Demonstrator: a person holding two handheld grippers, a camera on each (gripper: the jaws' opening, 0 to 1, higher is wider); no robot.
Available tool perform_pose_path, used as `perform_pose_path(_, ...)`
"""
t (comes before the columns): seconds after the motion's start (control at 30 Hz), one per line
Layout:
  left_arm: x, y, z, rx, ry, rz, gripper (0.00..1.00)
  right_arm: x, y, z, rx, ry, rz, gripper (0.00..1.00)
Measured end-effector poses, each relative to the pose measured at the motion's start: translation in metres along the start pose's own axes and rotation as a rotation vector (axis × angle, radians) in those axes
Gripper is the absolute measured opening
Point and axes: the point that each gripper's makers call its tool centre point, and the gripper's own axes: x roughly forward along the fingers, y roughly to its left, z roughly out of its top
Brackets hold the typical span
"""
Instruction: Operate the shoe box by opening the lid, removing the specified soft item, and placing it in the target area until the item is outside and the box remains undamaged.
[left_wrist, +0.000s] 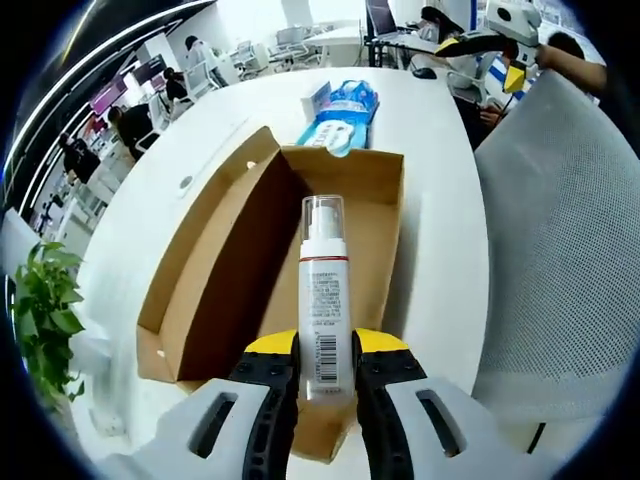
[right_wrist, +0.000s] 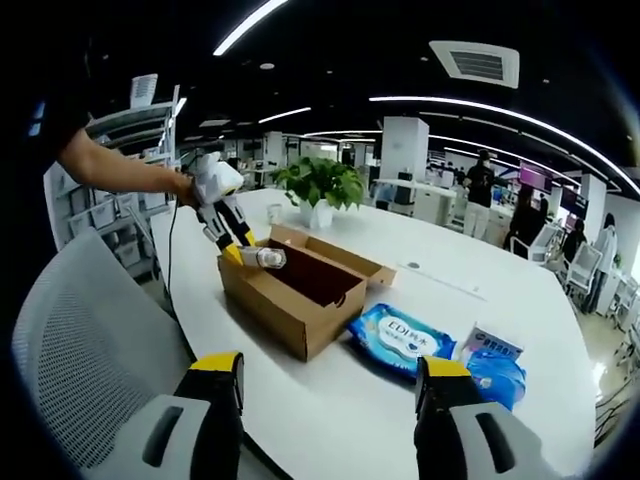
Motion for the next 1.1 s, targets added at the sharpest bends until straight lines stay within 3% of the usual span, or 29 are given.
perform_pose_path(0.43, -0.004, -0.018, 0.023, 0.057, -0.051, -0.022, 0.19, 0.003, 0.007, 0.015, -0.045, -0.031, 0.030, 0.62)
perform_pose_path(1.1, -0.001, -0.050, 0.052, 0.131, -0.121, -0.080, 0.19, 0.011, 0.027, 0.025, -0.107, -0.054, 0.109, 0.49)
